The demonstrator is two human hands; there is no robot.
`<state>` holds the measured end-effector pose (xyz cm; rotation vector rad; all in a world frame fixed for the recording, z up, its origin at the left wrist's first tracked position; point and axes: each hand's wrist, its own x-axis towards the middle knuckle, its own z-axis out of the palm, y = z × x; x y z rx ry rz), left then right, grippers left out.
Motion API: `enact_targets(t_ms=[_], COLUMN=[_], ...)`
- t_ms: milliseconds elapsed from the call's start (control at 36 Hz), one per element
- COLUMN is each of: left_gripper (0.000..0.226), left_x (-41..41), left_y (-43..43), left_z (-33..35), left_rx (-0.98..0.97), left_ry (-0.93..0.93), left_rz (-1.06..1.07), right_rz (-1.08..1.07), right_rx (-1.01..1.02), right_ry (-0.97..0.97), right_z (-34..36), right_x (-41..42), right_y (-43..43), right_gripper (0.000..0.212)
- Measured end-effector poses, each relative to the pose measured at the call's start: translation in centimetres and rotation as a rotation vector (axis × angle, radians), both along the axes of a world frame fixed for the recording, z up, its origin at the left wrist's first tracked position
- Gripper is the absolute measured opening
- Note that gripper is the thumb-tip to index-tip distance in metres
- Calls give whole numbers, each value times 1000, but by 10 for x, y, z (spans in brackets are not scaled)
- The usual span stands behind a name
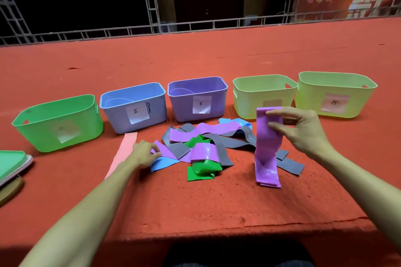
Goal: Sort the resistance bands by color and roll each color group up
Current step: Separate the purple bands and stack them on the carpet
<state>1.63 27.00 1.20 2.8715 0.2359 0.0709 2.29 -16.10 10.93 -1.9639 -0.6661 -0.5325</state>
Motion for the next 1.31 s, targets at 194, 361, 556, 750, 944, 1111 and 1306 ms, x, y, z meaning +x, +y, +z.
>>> enact_targets(t_ms=[194, 361, 556, 750, 944, 1111, 1306], left_gripper=[15, 6, 19, 16, 32, 32, 32], left_x=[3, 0, -2, 2, 0, 0, -3], left_y=[-4, -1, -4, -24, -76, -118, -158], left_z=[-3, 5, 42, 119, 191, 223, 235], left_rx=[-41, -91, -165, -257, -455, -647, -810], left_ry=[25, -97, -324, -618, -791, -854, -826], left_rz=[24, 42, 28, -33, -209, -293, -355], right_rz=[-22, -2, 25, 73, 106, 154, 243], right_rx=[-22, -6, -24, 68, 230, 222, 250], right_ry=[21, 15, -1, -30, -29, -83, -101], right_z=[-4, -1, 9, 31, 66, 96, 127], right_x=[3, 3, 2, 3, 2, -2, -12], right_y=[-4, -1, 8, 15, 25, 30, 39], right_gripper=[38, 38, 43, 35, 35, 38, 38])
